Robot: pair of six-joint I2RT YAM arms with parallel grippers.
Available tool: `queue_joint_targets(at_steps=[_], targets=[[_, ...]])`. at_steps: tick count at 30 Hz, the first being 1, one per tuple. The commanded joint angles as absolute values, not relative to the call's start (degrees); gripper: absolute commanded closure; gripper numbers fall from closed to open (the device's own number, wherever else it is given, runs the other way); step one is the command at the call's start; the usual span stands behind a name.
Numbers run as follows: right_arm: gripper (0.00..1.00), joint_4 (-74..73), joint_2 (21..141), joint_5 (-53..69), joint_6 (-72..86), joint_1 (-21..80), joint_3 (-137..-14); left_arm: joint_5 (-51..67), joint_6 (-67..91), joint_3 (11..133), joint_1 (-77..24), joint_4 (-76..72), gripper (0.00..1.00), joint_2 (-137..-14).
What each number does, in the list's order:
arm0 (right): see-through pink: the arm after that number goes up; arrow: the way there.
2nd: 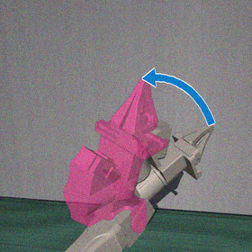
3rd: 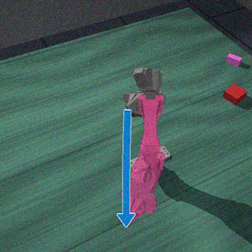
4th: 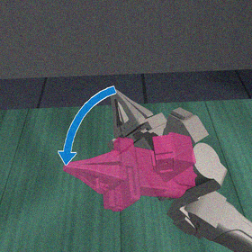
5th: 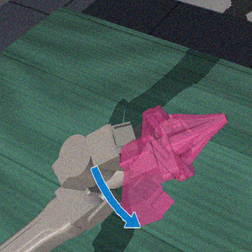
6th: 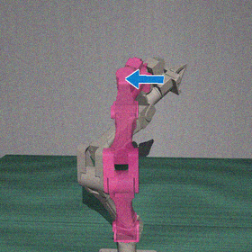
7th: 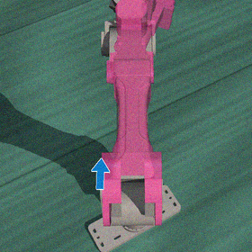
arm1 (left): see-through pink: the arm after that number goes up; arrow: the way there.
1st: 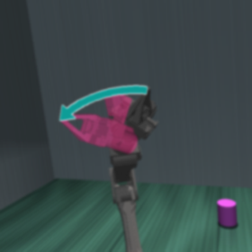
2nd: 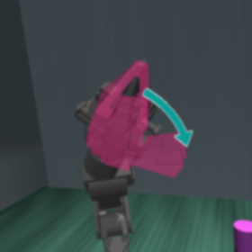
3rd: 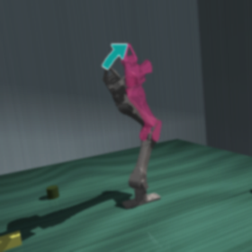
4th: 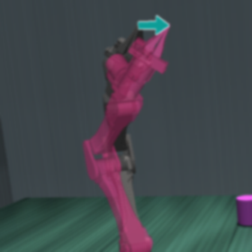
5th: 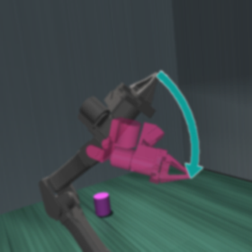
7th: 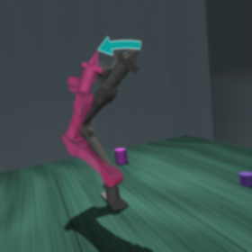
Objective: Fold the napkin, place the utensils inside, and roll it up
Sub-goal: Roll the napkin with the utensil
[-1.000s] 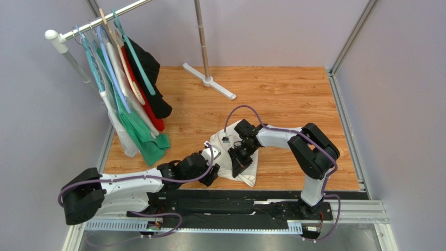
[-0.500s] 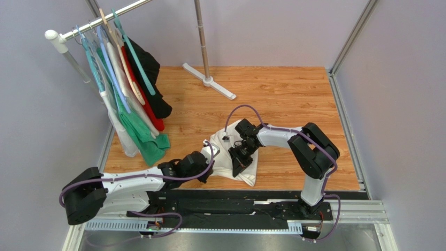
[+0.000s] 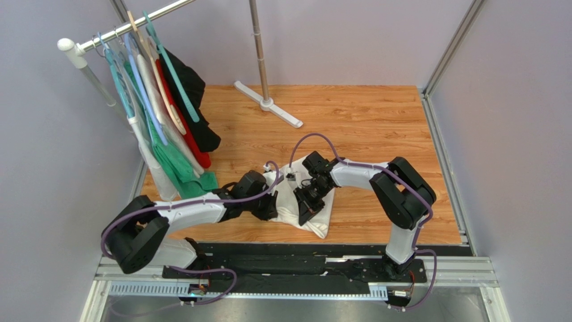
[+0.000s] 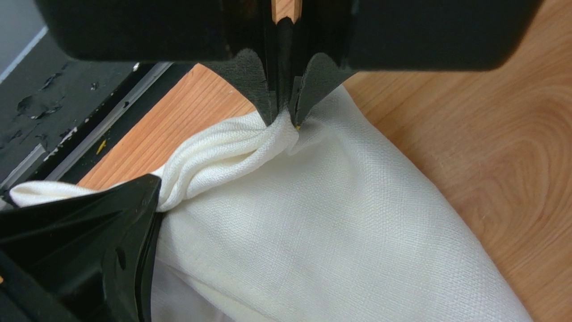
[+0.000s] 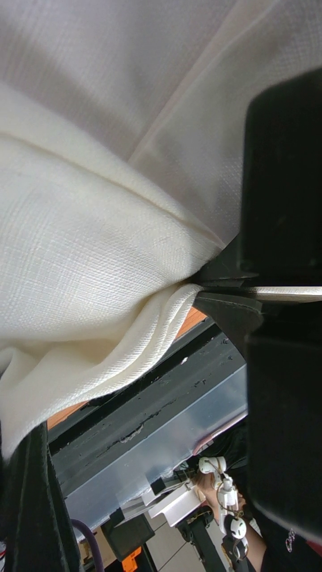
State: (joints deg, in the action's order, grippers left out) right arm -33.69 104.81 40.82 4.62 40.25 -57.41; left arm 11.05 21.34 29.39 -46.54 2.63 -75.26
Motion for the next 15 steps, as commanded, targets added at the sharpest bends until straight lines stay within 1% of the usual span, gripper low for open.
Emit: queue_joint_targets(at_steps=[1,4,5,7,9,11,12,14,15], targets=[[1.0,-33.13,103.8,38.67,3.95,39.99,-57.48,16.96,21.88,32.52,-44.57,7.29,0.92,-80.76],[1.0,-33.22,101.78,37.27,4.74,39.29,-57.13,20.03,22.5,33.22,-43.6,7.65,0.94,-83.4],[0.98,-33.22,100.65,36.57,5.09,39.03,-56.95,20.65,22.67,33.83,-43.42,7.73,0.94,-84.1],[0.88,-33.31,99.06,35.86,6.15,38.32,-56.43,22.75,22.59,34.71,-42.81,8.78,0.94,-86.3],[0.75,-33.48,96.34,34.2,7.29,37.71,-55.73,23.99,21.89,35.94,-42.71,10.27,0.95,-87.53],[0.7,-34.8,93.19,31.14,7.56,36.83,-55.46,25.31,21.36,36.82,-42.54,10.98,0.95,-87.89],[0.66,-35.24,92.03,29.9,8.08,36.48,-55.2,25.75,21.27,37.17,-42.45,11.42,0.95,-88.06],[0.63,-36.47,89.14,26.57,8.61,35.25,-54.32,26.8,21.27,37.7,-42.19,11.95,0.95,-88.15],[0.61,-36.82,85.81,25.15,9.31,34.9,-54.06,27.07,21.18,37.88,-42.1,12.39,0.95,-88.33]])
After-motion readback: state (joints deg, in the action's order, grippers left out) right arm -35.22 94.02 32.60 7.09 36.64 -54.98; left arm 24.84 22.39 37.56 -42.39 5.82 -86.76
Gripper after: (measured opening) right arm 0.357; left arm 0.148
